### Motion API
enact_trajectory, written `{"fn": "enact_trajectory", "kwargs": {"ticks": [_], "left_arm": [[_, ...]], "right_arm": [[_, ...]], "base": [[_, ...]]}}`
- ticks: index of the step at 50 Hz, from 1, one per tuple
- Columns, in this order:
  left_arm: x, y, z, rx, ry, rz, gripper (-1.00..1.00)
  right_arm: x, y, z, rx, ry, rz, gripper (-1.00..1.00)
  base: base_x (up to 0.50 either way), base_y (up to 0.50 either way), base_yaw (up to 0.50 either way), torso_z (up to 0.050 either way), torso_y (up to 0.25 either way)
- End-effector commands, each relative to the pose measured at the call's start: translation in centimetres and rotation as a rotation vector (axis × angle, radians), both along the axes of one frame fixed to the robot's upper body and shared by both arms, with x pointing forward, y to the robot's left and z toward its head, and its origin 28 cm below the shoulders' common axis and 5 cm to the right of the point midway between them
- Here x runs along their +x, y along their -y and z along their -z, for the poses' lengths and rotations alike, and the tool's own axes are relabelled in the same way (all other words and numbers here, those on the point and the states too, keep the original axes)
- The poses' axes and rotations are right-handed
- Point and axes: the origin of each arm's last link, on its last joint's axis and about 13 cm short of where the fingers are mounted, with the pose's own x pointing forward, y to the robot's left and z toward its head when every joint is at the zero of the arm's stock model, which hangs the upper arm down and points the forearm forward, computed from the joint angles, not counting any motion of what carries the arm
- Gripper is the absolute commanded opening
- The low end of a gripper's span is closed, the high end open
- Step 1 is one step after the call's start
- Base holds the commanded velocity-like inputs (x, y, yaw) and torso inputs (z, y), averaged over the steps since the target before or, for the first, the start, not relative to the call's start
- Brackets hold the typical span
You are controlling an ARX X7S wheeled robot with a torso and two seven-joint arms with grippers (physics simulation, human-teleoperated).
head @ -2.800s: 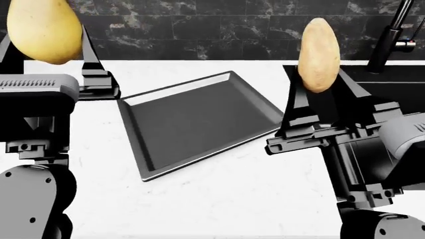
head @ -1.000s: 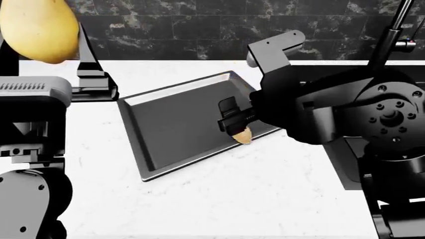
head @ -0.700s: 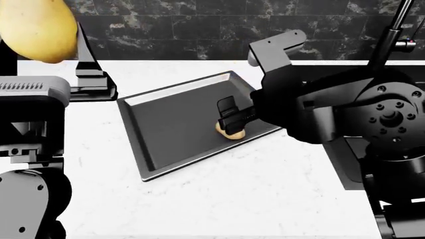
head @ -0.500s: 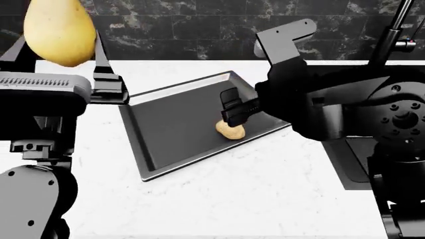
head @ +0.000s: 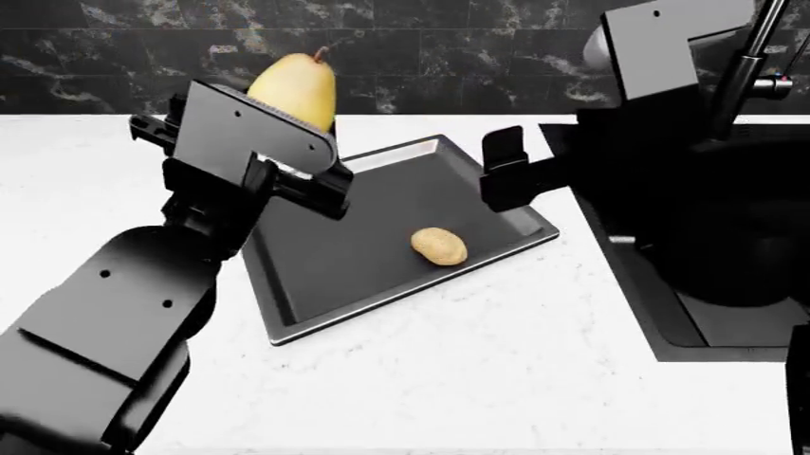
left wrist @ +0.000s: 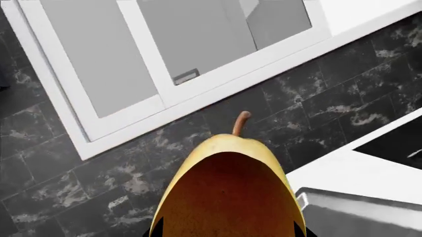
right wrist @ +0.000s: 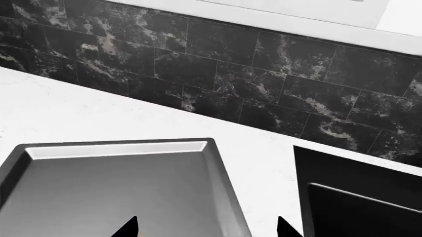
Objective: Pick up the fruits and vegetables and place them in the sink. Turn on the sink faucet to wash them. Then turn the sink off and put them in the tray.
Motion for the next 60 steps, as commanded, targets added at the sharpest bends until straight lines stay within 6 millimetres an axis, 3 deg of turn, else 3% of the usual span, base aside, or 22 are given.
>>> {"fn": "enact_trajectory", "kwargs": {"ticks": [1,21,55,56,60], "left_arm": [[1.6,0.7,0.2,0.023,-0.159,0.042,-1.00],[2.6,0.6,3.1,0.068,-0.237,0.024,-1.00],[3.2,0.7,4.7,0.099,-0.286,0.025,-1.00],[3.2,0.7,4.7,0.100,-0.285,0.023,1.00],[3.2,0.7,4.6,0.101,-0.279,0.020,1.00]], "right_arm": [[-1.1,0.5,0.1,0.008,0.032,0.027,1.00],[-0.8,0.5,-0.1,0.017,0.039,0.041,1.00],[-0.5,0.5,0.3,0.020,0.030,0.051,1.00],[-0.5,0.5,0.3,0.020,0.029,0.051,1.00],[-0.5,0.5,0.4,0.021,0.029,0.050,1.00]], "base": [[0.00,0.00,0.00,0.000,0.000],[0.00,0.00,0.00,0.000,0.001],[0.00,0.00,0.00,0.000,0.001],[0.00,0.00,0.00,0.000,0.000],[0.00,0.00,0.00,0.000,0.000]]}}
